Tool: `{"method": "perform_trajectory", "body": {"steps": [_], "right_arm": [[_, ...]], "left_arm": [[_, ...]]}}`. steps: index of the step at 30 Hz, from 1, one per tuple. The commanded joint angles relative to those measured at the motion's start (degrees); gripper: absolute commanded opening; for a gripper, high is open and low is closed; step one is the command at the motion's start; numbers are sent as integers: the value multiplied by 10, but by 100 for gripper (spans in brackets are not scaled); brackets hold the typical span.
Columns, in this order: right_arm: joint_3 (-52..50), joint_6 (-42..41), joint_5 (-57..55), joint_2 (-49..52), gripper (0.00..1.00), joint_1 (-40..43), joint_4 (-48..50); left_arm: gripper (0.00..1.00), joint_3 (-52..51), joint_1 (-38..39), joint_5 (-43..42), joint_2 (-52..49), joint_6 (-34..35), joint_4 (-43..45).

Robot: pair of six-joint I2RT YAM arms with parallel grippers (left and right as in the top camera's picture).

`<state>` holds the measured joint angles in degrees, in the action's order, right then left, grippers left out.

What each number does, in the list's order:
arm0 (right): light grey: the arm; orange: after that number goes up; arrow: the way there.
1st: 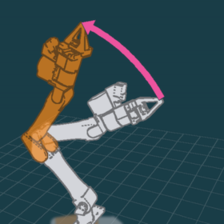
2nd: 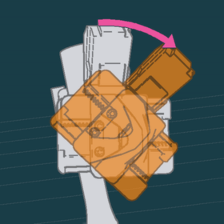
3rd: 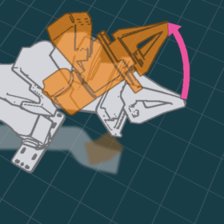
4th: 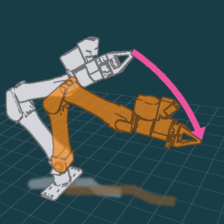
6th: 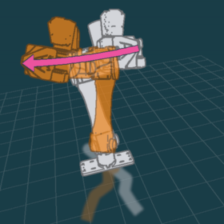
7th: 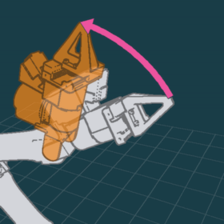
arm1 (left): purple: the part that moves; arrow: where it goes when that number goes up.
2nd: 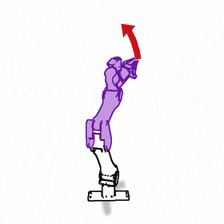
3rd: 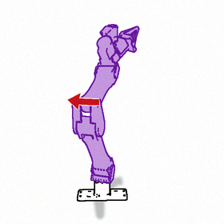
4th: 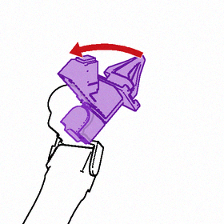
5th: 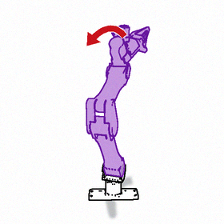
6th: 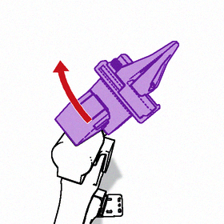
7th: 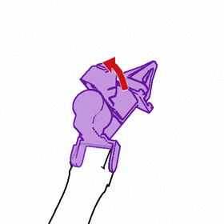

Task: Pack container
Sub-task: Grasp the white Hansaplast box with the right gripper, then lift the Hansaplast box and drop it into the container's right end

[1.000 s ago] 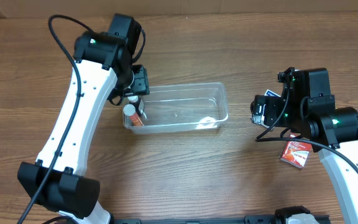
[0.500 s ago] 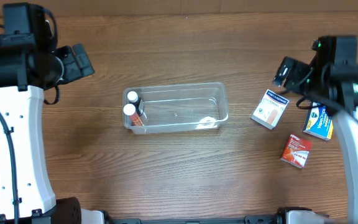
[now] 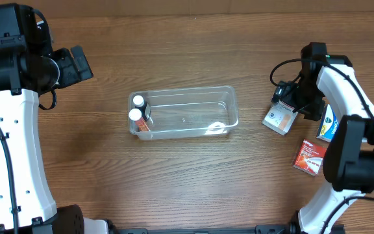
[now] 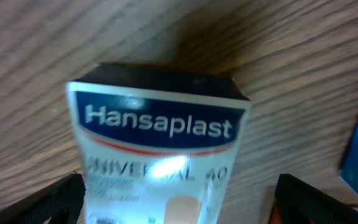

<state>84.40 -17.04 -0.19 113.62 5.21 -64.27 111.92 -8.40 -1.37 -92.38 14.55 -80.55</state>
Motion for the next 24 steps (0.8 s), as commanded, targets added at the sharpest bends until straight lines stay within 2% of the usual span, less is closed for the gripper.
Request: {"method": "perform_trajectory", "body": {"steps": [1,18,24], "right_arm": [[3,8,3,31,100,0,2],[9,21,11,40,100,-3,-8],[12,21,2,-18,100,-3,-8]], "left_arm": [[100,7,-2,-6,1,-13,2],[100,6,-2,-6,-3,-14,2],[100,7,-2,-6,-3,-17,0]]}}
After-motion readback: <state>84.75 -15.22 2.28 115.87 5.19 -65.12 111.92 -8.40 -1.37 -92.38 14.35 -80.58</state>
